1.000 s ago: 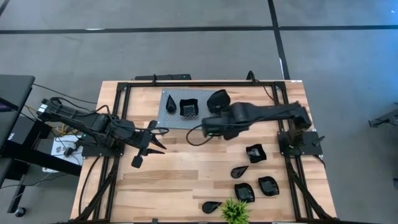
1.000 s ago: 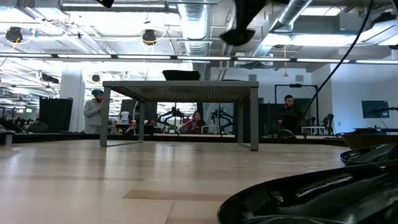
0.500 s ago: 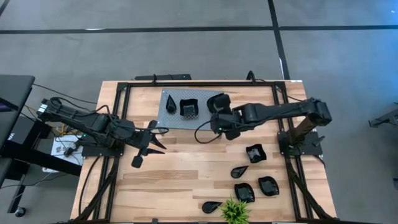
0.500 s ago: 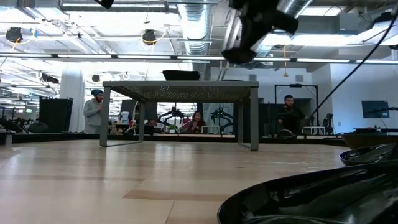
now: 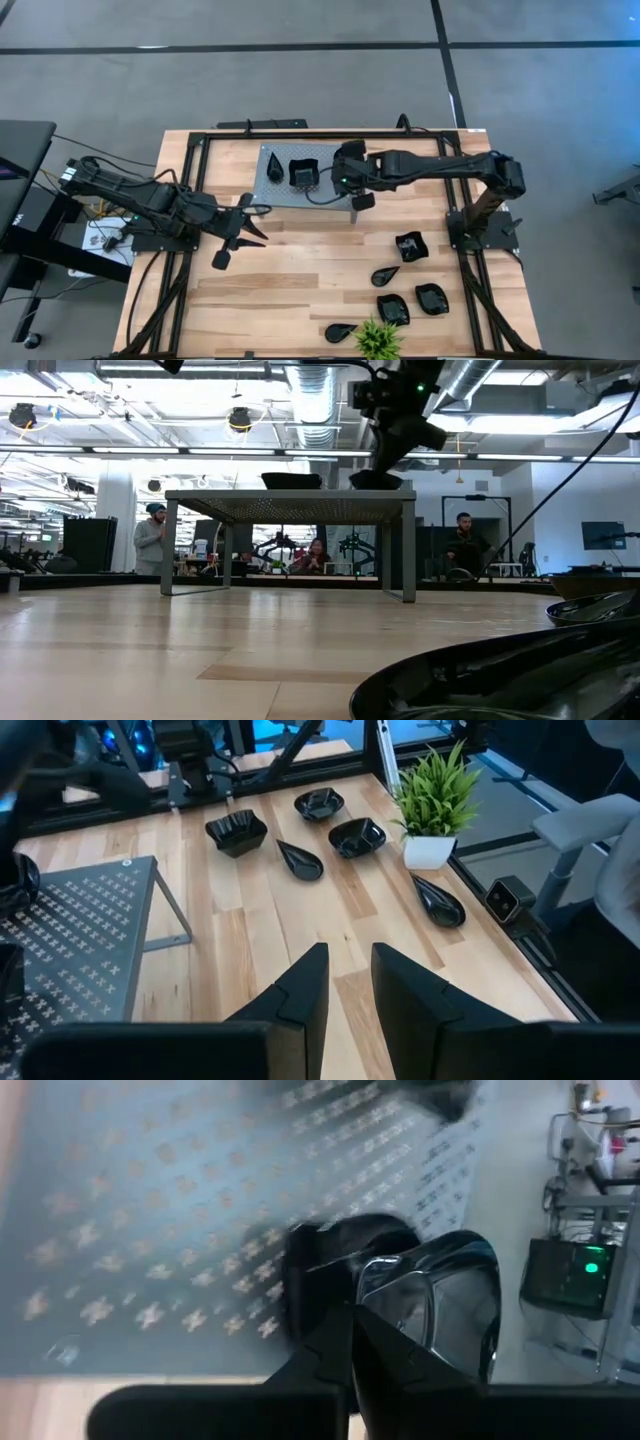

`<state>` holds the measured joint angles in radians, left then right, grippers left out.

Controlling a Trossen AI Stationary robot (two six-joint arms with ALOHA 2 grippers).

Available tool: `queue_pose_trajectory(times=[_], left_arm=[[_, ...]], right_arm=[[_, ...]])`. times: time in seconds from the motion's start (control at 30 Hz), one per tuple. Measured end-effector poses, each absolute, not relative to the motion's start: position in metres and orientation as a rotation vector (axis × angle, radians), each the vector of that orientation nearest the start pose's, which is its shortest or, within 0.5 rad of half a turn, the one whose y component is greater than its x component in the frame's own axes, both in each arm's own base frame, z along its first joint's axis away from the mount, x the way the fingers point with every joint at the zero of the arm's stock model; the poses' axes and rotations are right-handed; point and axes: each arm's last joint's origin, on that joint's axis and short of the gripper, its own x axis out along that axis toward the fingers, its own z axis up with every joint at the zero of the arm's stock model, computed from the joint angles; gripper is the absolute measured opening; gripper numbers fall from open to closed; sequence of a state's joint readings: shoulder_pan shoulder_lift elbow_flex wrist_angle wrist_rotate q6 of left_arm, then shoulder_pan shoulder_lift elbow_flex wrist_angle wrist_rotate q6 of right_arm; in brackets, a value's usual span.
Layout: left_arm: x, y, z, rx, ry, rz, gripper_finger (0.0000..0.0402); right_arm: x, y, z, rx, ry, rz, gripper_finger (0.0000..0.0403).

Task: Pick & Place Mini shaped plates
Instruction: Stack the black leaf-shaped plate on top of the black leaf-shaped plate on the shelf, then stack the black distorted square plate on top of the black distorted square plate on the shelf

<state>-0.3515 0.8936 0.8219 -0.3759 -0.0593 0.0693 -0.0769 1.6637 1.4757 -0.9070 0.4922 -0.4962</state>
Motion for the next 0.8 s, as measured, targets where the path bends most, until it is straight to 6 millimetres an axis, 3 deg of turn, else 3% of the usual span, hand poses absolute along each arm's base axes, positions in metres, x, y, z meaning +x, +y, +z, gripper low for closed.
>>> queue_pose_trajectory(times=[0.5, 0.67, 0.8], left_arm=[[0.184, -0.066, 0.305, 0.164, 0.455, -0.303, 0.0081], [0.184, -0.066, 0.305, 0.164, 0.455, -0.303, 0.0081], [0.184, -0.066, 0.305, 0.164, 0.454, -0.303, 0.0081]], right_arm=[[0.338, -0.028, 0.296, -0.686, 1.191, -0.209, 0.0056], [0.340, -0.013, 0.297, -0.661, 1.162, -0.204, 0.0072], [0.338, 0.008, 0.309, -0.607, 1.139, -0.206, 0.0073]])
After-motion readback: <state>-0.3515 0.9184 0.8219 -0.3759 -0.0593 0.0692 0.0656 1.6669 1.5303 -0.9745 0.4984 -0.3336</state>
